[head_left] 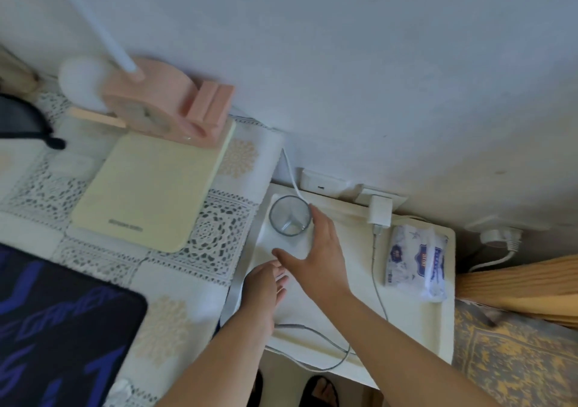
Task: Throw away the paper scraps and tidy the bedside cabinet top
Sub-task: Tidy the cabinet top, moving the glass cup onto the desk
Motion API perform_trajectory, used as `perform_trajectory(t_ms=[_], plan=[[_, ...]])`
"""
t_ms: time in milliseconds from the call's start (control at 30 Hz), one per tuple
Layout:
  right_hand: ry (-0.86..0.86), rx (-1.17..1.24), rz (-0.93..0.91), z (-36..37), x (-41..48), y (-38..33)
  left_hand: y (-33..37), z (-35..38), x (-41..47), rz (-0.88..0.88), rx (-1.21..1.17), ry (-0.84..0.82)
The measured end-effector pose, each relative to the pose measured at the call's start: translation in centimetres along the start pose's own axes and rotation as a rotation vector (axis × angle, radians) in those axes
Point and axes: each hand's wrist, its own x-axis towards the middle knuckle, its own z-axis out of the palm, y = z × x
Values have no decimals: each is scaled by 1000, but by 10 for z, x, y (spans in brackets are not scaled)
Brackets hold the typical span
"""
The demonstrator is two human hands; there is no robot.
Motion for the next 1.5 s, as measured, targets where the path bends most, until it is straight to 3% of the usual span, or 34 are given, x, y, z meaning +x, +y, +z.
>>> perform_trajectory(t_ms=[300, 533, 867, 1200, 1500], plan=[[109, 100, 42, 10, 13, -5, 2, -2, -7, -68, -38, -102], [191, 175, -4, -35, -12, -20, 2, 1, -22, -90, -30, -189], [269, 268, -216, -112, -41, -101, 54, 45, -95, 55, -437, -591], [215, 367, -354, -100, -40, -196, 126, -14, -133, 241, -511, -578], [17, 393, -401, -17, -31, -262, 165, -115, -125, 347, -617, -390]])
